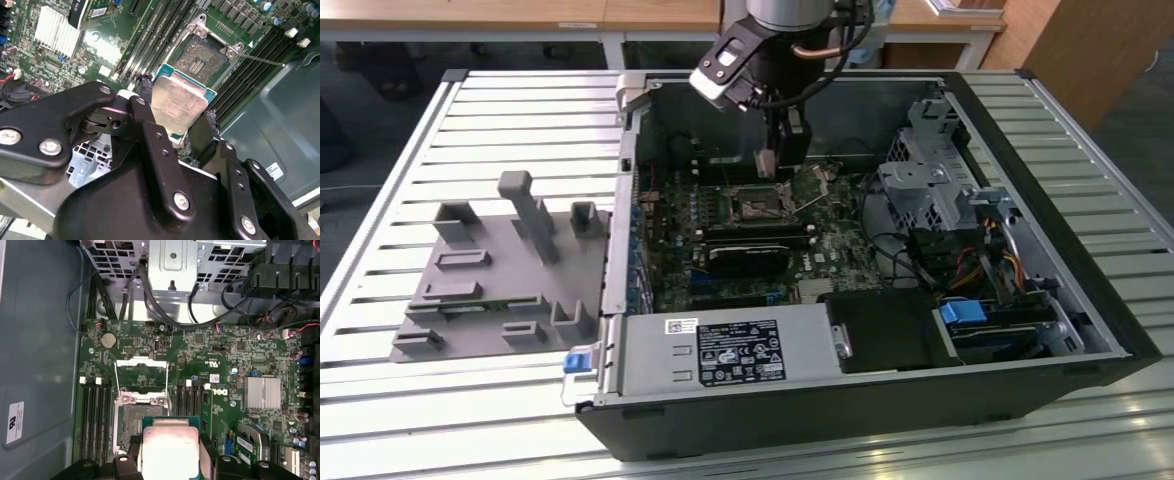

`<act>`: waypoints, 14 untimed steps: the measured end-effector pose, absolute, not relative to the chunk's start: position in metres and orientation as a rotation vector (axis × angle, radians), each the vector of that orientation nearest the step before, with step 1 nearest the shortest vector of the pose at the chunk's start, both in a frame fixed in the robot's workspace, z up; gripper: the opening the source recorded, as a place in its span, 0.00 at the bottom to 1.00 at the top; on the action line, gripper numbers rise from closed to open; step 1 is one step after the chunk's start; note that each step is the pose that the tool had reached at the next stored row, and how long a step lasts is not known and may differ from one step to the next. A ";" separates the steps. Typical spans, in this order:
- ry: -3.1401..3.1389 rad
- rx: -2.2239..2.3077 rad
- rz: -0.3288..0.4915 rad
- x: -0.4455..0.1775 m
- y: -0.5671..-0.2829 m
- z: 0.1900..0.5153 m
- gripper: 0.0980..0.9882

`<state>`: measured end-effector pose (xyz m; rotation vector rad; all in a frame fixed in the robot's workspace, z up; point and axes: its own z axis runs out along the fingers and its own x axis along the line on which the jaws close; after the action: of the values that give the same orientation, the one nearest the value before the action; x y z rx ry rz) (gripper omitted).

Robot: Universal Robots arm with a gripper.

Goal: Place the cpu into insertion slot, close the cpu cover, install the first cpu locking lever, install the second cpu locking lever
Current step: 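Place the cpu into insertion slot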

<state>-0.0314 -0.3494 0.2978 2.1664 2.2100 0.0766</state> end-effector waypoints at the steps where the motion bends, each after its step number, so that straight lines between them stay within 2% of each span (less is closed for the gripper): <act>1: 2.210 2.166 0.077 -0.031 -0.349 0.297 0.49; 14: 2.210 2.166 0.076 -0.032 -0.345 0.279 0.49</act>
<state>-0.0321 -0.3446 0.2794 2.1662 2.2103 0.0764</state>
